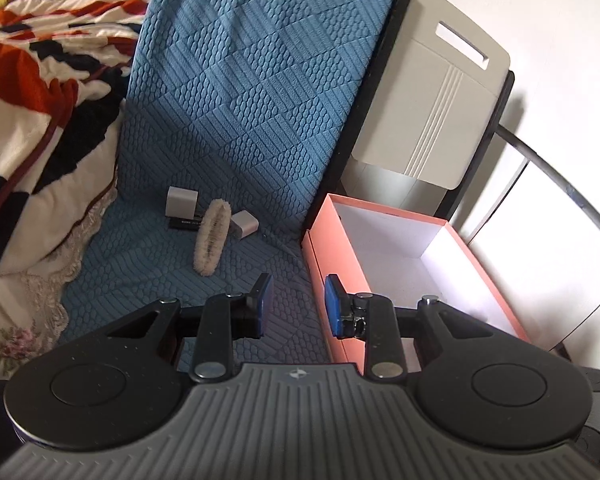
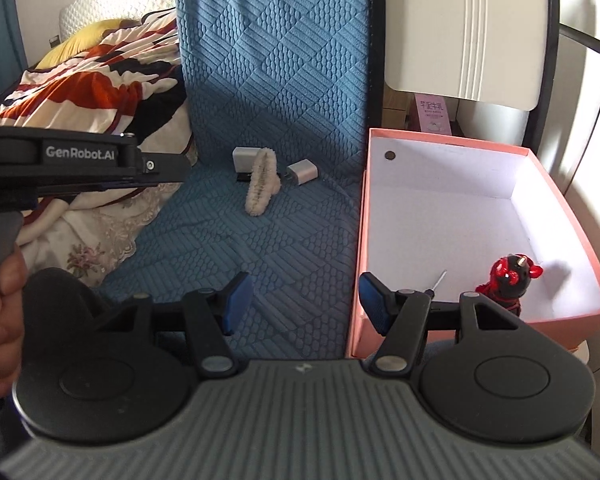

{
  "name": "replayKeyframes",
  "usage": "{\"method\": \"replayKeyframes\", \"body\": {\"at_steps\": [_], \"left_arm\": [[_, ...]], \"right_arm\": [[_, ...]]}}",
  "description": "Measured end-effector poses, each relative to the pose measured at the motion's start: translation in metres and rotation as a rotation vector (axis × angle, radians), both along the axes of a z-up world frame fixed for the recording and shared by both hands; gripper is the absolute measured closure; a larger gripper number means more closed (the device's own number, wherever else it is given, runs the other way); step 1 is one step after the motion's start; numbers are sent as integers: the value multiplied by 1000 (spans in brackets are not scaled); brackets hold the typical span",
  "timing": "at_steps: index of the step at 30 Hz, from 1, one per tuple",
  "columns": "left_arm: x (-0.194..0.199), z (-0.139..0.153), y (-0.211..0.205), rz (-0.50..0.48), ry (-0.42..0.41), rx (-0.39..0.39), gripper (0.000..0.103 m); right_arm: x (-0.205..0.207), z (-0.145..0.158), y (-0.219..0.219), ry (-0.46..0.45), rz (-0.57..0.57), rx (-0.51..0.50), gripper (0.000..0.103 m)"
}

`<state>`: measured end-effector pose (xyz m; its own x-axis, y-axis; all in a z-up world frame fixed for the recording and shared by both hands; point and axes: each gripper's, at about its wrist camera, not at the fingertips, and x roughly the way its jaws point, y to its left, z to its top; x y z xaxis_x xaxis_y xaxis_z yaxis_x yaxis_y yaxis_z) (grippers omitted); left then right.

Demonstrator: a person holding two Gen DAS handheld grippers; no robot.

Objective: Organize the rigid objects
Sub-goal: 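Withdraw both open tools from the box back toward the cushion, then move the left tool toward the fluffy white brush while the right approaches a white charger plug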

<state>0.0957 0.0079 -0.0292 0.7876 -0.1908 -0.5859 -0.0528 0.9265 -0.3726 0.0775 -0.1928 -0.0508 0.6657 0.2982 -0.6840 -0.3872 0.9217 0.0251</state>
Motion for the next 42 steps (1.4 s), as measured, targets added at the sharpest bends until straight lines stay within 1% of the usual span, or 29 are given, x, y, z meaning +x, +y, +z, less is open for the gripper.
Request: {"method": "replayKeyframes", "body": {"at_steps": [8, 12, 15, 20, 23, 27, 31, 35, 38, 41, 42], "left_arm": [[30, -32, 25, 22, 23, -21, 70], [47, -49, 34, 20, 27, -15, 70], [57, -61, 40, 22, 32, -7, 70], [74, -84, 45, 4, 47, 38, 70], [80, -94, 48, 1, 54, 82, 70], [90, -100, 56, -7, 60, 85, 70], [100, -109, 63, 17, 87, 56, 70], [111, -121, 68, 28, 127, 18, 70], [119, -129, 68, 20, 148, 19, 70], [124, -134, 74, 37, 169, -19, 70], [126, -134, 74, 35, 166, -29, 70]], "right_arm": [[19, -19, 17, 13, -6, -12, 41], [30, -26, 22, 31, -32, 11, 41], [40, -31, 27, 59, -58, -6, 41], [58, -43, 32, 96, -85, 7, 41], [68, -47, 37, 98, -81, 0, 41], [82, -49, 38, 95, -94, 24, 41], [99, -52, 42, 70, -115, 32, 41], [114, -59, 50, 67, -134, -29, 41], [124, -63, 54, 57, -111, -16, 41], [133, -67, 61, 51, -95, -2, 41], [136, -70, 64, 58, -98, -15, 41]]}}
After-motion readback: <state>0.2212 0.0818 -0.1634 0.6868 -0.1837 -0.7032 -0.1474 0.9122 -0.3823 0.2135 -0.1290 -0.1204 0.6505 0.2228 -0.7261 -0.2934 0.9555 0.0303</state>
